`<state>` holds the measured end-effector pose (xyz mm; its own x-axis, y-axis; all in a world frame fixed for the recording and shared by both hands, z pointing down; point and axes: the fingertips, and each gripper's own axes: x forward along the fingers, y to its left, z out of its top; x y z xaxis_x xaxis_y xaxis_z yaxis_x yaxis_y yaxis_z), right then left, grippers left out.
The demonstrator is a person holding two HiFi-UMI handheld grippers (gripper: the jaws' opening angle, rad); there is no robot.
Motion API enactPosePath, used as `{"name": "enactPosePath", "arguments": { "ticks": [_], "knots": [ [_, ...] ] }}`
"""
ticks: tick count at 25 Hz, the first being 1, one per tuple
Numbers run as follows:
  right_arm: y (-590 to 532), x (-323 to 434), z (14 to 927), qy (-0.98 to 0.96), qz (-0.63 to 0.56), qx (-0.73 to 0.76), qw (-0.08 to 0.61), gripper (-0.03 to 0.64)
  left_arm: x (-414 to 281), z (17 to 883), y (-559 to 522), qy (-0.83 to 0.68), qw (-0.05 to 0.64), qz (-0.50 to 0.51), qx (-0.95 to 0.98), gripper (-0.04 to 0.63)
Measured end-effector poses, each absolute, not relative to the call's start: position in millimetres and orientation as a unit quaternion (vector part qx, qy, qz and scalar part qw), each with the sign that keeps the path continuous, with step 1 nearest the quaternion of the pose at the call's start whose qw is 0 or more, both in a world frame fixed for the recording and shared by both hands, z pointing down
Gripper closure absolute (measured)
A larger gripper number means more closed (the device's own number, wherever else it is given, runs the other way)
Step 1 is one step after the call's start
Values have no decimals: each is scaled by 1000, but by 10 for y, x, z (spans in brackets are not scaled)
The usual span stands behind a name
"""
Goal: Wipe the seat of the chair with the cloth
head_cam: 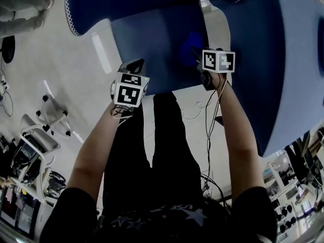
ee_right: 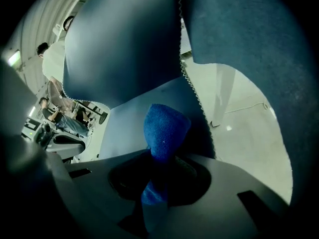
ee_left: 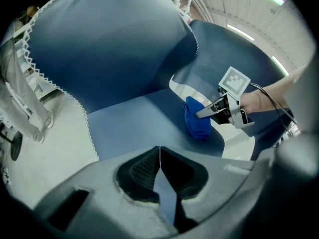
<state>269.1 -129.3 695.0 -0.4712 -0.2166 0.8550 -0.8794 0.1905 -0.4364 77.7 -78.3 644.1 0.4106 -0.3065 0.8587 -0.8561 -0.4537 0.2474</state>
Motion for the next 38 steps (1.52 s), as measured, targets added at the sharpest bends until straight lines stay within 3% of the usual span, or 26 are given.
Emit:
{"name": "enactPosePath", "arguments": {
  "ticks": [8, 16, 24, 32, 38],
  "knots": [
    [-1243, 3246, 6944, -685, 477, 427, 347, 541, 1251, 6350, -742, -362, 337, 400, 772, 574],
    [-1169, 3293, 6751, -701, 480, 410, 330, 541, 1244, 6303, -610, -397, 345, 401, 750, 574],
    [-837, 2350, 6494, -761, 491, 295, 305, 542, 828, 6295, -188, -450, 371, 414, 699, 574],
    [-71, 1049, 6449, -791, 501, 151, 317, 541, 250, 6386, 292, -491, 421, 408, 644, 574],
    [313, 548, 6701, -781, 516, 118, 331, 541, -75, 6477, 538, -509, 440, 404, 620, 574]
  ]
}}
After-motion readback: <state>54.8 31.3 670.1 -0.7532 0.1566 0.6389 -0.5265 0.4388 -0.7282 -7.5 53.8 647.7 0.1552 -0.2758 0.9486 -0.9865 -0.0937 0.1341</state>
